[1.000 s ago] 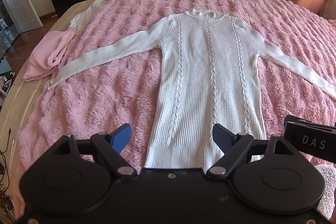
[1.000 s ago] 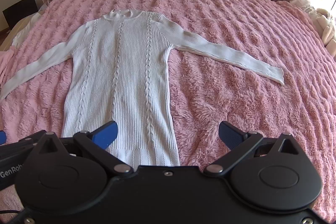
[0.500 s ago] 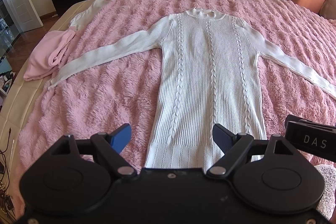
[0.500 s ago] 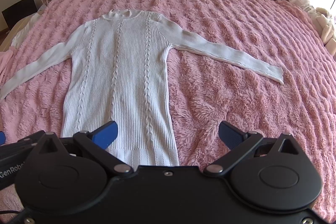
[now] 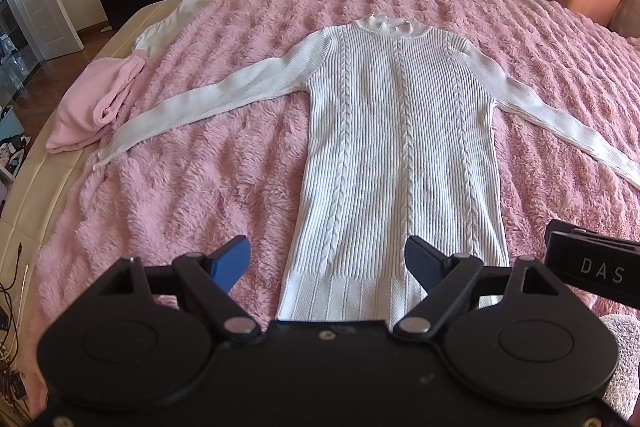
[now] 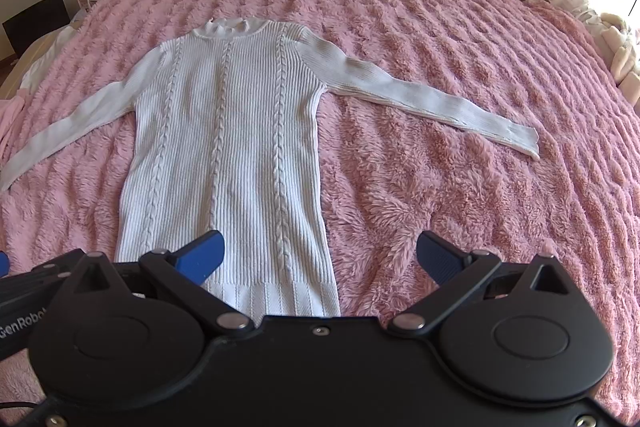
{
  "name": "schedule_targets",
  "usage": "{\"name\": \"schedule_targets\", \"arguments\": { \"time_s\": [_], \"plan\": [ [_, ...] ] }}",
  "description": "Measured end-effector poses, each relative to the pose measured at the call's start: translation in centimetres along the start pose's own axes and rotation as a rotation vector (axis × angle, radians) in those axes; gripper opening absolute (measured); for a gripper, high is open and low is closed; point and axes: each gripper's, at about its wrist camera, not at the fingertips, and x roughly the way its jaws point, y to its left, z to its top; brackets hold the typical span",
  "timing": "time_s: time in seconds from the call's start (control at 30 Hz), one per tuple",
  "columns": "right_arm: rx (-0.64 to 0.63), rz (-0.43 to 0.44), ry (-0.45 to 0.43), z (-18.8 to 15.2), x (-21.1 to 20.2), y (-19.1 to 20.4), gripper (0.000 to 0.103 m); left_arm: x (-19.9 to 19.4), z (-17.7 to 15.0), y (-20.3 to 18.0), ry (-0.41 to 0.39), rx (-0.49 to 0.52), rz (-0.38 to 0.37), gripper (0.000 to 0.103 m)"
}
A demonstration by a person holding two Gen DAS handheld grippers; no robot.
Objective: Fold small clothes
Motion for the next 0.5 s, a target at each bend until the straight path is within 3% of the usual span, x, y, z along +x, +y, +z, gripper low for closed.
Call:
{"name": "schedule_targets", "arguments": {
  "time_s": [0.5],
  "plan": [
    [-0.001,-0.003,-0.002,-0.02,0.02,-0.14,0.103,0.07,-0.01,-0.37,0.003,-0.004,0.011,0.089]
  ]
}}
